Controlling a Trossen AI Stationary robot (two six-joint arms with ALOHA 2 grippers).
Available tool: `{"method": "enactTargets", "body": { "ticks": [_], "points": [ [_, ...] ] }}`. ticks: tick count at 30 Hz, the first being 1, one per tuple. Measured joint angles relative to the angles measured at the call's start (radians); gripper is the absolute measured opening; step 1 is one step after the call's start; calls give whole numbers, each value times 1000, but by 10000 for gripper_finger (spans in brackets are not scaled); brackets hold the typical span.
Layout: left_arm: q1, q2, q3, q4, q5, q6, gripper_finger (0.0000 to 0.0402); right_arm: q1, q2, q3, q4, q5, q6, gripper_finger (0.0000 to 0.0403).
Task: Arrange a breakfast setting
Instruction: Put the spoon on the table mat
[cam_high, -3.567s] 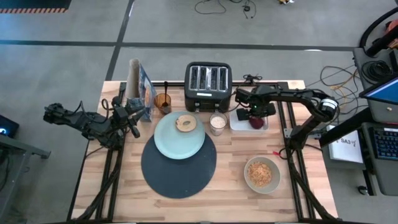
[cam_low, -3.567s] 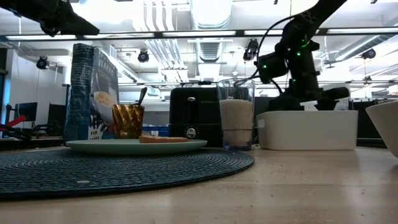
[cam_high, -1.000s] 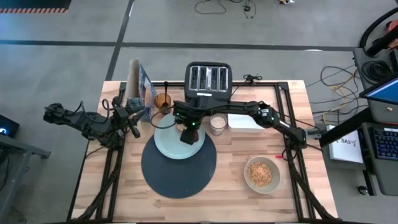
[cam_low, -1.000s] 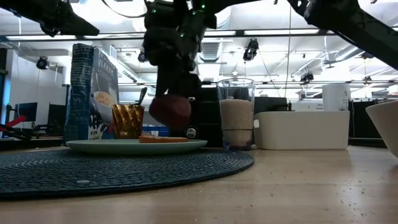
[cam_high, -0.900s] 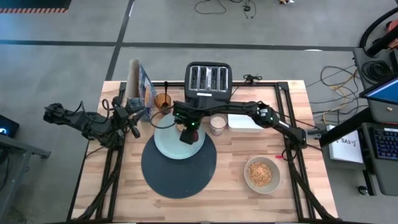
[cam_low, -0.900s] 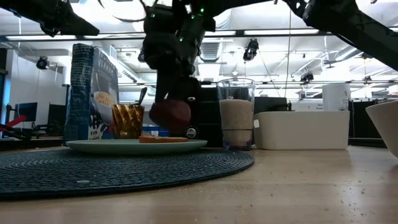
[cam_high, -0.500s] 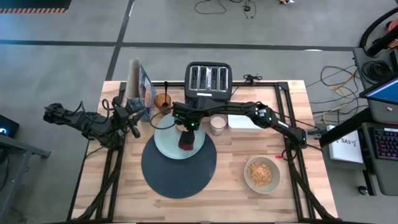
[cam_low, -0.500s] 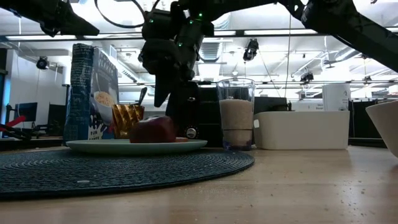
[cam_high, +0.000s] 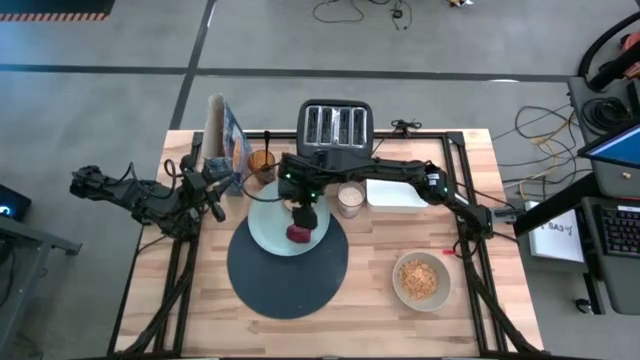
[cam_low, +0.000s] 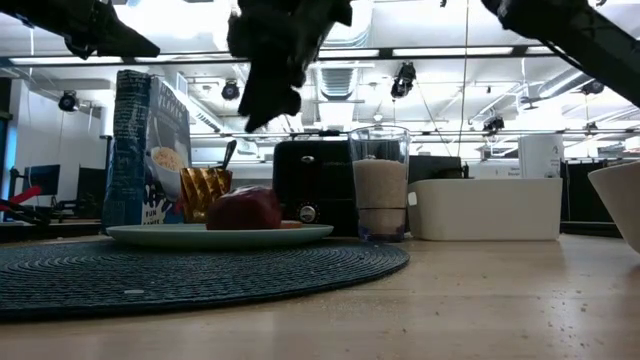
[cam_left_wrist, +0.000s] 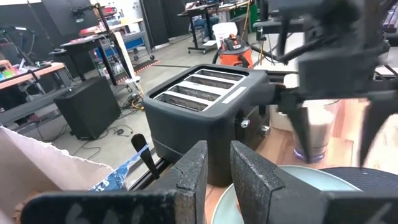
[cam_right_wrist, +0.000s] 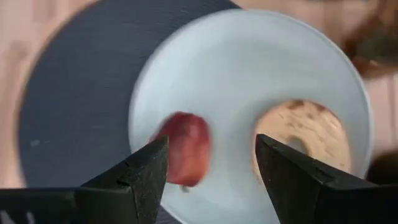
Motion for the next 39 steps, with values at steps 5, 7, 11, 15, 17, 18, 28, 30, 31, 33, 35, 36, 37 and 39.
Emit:
{"method": "enactTargets", "body": {
  "ticks": [5,7,11,15,17,18,28,30,31,33,35,36,37,39],
  "points": [
    [0,0,0,1,0,-23,52,31,-28,-21,3,-127,-93,219],
    [0,0,0,1,0,-44,52,43,-39,-43,6,-131,-112,219],
    [0,2,0,4,0,-109,52,49,-86,-107,10,-128,-146,219],
    [0,14,0,3,0,-172,52,46,-179,-242,82,-121,-165,219],
    [0,23,0,4,1,-191,52,46,-243,-345,155,-122,-169,219],
    [0,27,0,4,1,-203,52,45,-281,-403,198,-121,-170,219],
    [0,87,0,14,0,-307,52,25,-652,-918,657,-95,-200,219],
    [0,102,0,46,0,-307,52,13,-720,-1009,753,-88,-205,219],
    [0,108,0,62,-1,-303,52,7,-750,-1052,798,-77,-206,219],
    [0,122,0,94,-4,-292,52,-8,-811,-1138,887,-52,-205,219],
    [0,132,0,121,-5,-277,52,-22,-863,-1220,986,-31,-193,219],
    [0,137,0,132,-6,-270,52,-29,-887,-1260,1043,-17,-183,219],
    [0,141,0,142,-6,-265,52,-34,-910,-1296,1096,0,-168,219],
    [0,146,0,153,-6,-254,52,-48,-959,-1372,1203,44,-146,219]
  ]
}}
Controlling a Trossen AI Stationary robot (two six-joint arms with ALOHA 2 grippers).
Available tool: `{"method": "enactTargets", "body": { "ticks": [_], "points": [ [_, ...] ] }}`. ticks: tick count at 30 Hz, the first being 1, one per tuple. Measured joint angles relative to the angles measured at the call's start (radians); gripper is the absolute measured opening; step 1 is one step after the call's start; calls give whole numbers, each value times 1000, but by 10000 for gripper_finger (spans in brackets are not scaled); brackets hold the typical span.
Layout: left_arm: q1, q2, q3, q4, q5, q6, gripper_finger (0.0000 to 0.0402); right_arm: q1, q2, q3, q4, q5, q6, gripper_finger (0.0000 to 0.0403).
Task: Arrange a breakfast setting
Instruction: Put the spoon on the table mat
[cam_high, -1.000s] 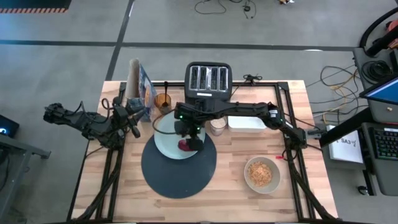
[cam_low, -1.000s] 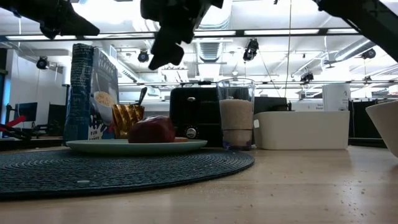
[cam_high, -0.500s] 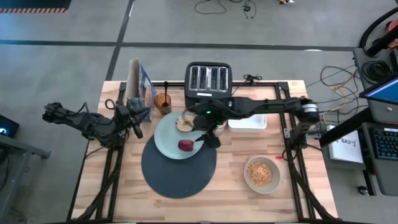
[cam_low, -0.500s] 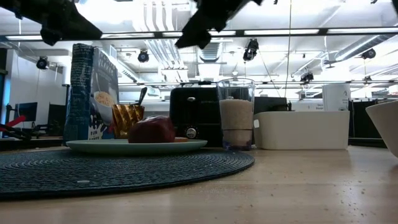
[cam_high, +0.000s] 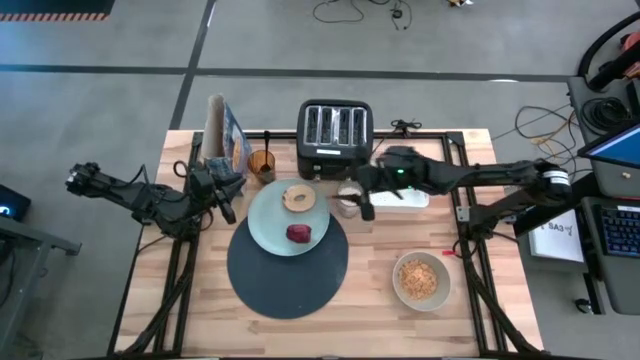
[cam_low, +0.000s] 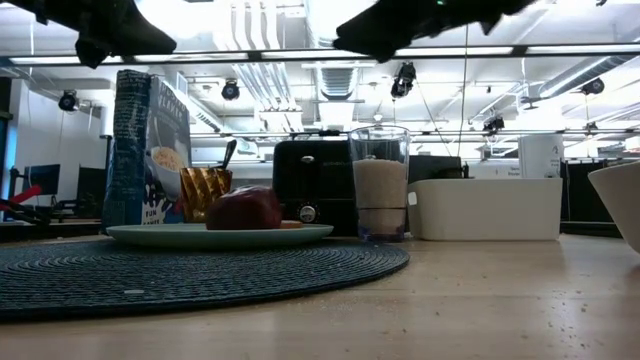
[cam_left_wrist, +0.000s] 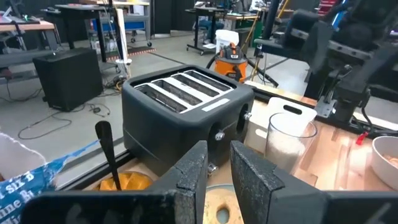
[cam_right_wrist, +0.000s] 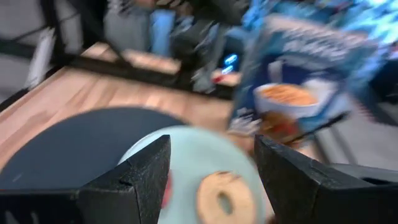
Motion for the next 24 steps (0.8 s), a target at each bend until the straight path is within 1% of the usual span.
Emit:
{"method": "enactTargets", "body": {
  "ticks": [2,4,7,9,15,19,24],
  "points": [
    [0,4,0,4,-1,4,52,-13,-52,-66,78,35,15,219],
    [0,11,0,8,-3,31,52,-25,-101,-121,130,44,30,219],
    [0,18,0,28,-25,78,52,-36,-159,-184,174,47,75,219],
    [0,20,0,42,-42,82,52,-36,-183,-217,185,48,115,219],
    [0,31,0,46,-46,53,52,-23,-212,-294,206,60,170,219],
    [0,56,0,46,-46,32,52,-4,-212,-357,314,59,170,219],
    [0,83,0,47,-45,29,52,-3,-222,-421,408,58,194,219]
  ]
}}
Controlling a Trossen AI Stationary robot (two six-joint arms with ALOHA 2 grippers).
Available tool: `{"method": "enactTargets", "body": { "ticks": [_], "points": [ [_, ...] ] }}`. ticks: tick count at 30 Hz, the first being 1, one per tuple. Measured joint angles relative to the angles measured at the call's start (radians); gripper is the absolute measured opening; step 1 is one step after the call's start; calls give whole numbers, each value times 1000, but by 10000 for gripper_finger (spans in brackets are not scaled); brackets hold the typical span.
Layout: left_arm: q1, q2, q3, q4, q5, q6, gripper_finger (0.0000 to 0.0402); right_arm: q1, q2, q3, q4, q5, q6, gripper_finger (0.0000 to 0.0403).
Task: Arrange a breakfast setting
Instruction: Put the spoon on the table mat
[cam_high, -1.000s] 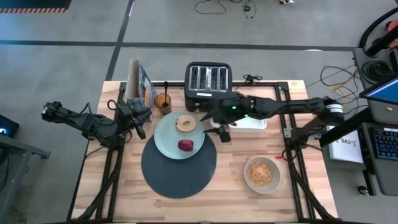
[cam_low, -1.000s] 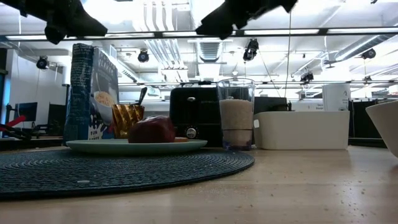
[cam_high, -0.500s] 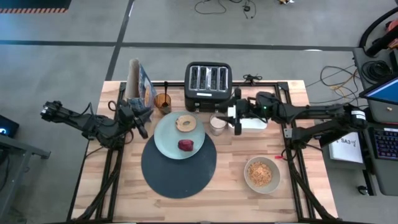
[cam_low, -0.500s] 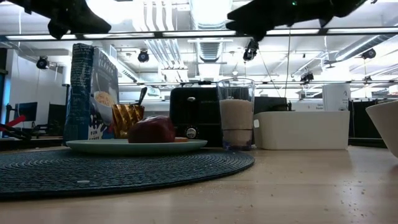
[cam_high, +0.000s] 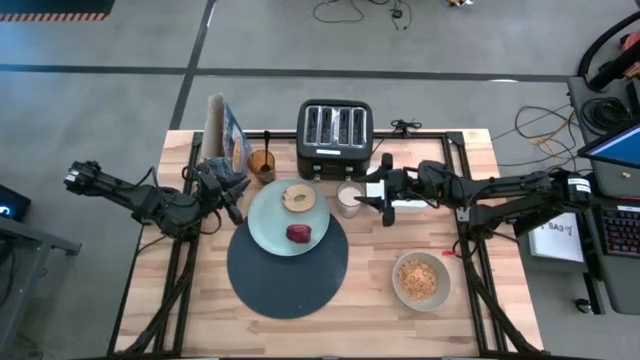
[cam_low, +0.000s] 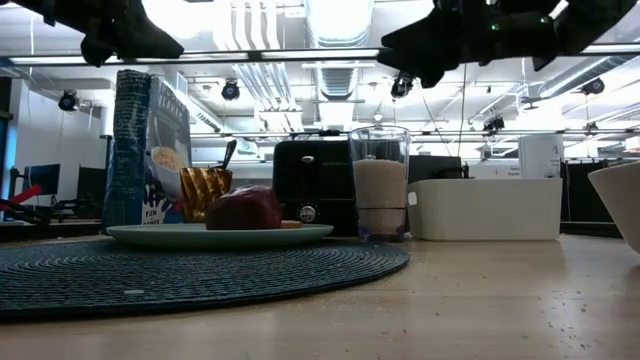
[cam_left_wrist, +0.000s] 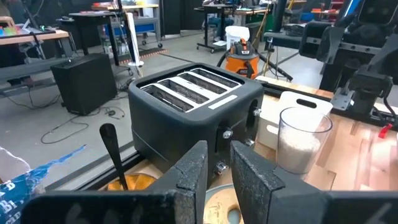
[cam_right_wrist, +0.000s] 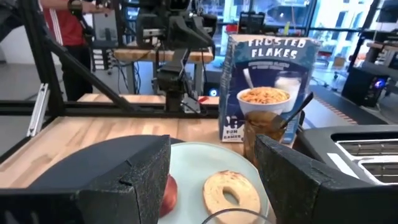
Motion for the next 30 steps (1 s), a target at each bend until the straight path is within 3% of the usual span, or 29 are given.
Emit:
{"method": "enactTargets", "body": {
  "ticks": [30],
  "points": [
    [0,-17,7,-4,0,35,52,-2,-146,-71,47,3,-61,219]
  ]
}}
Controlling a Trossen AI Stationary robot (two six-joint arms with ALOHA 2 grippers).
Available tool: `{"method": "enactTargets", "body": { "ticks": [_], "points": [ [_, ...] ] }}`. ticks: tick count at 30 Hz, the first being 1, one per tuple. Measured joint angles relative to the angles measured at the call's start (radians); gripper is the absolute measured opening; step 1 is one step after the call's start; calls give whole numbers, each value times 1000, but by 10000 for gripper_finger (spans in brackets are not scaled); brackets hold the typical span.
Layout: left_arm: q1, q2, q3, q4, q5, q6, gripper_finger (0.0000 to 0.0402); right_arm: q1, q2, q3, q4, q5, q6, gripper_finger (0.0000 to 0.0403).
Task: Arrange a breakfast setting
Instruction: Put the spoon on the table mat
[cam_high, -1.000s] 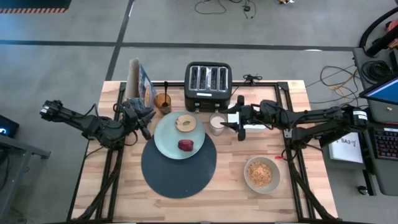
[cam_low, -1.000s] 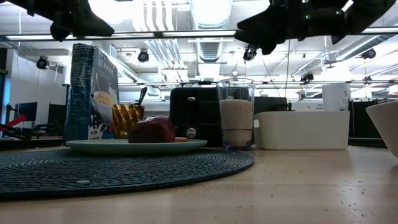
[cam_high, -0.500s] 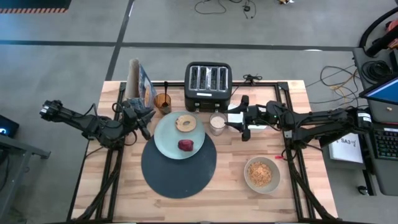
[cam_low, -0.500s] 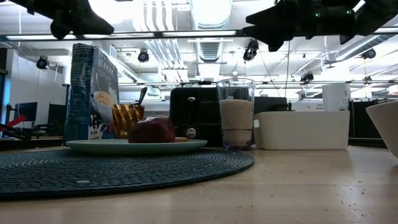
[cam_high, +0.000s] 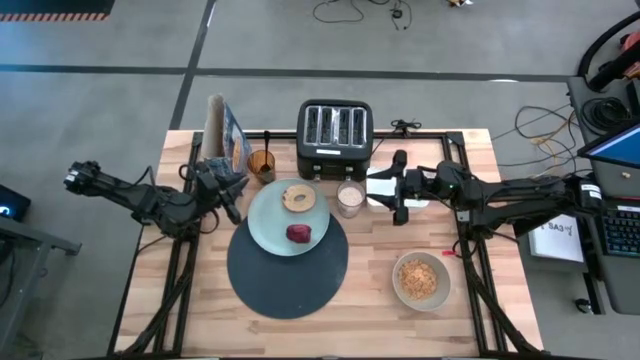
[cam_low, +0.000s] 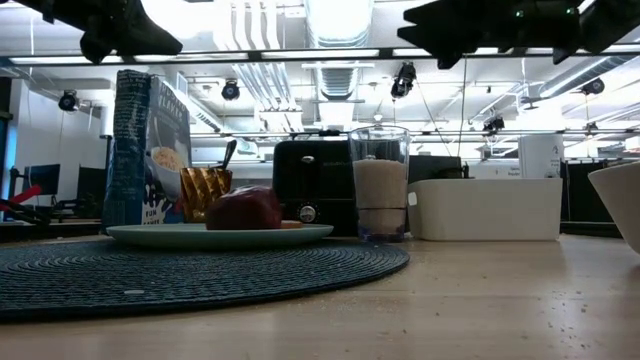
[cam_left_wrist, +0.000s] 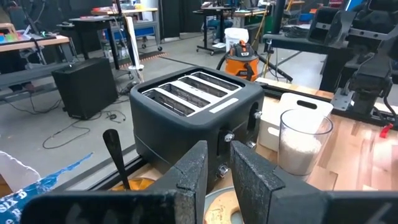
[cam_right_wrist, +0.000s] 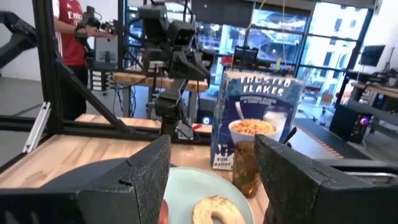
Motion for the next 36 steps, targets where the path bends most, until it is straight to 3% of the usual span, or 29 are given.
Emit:
{"method": "enactTargets", "body": {
  "ticks": [13,20,25,29,36],
  "points": [
    [0,-41,0,0,-1,45,52,-11,-58,-71,-7,28,67,219],
    [0,-65,0,-62,6,54,52,-12,-51,-175,227,46,112,219],
    [0,-86,0,-77,76,5,52,-13,-42,-195,254,130,209,219],
    [0,-74,-7,-76,107,-29,52,-13,-1,-111,160,131,229,219],
    [0,-27,-9,-77,107,-11,52,-13,72,141,-254,160,212,219]
  ]
}}
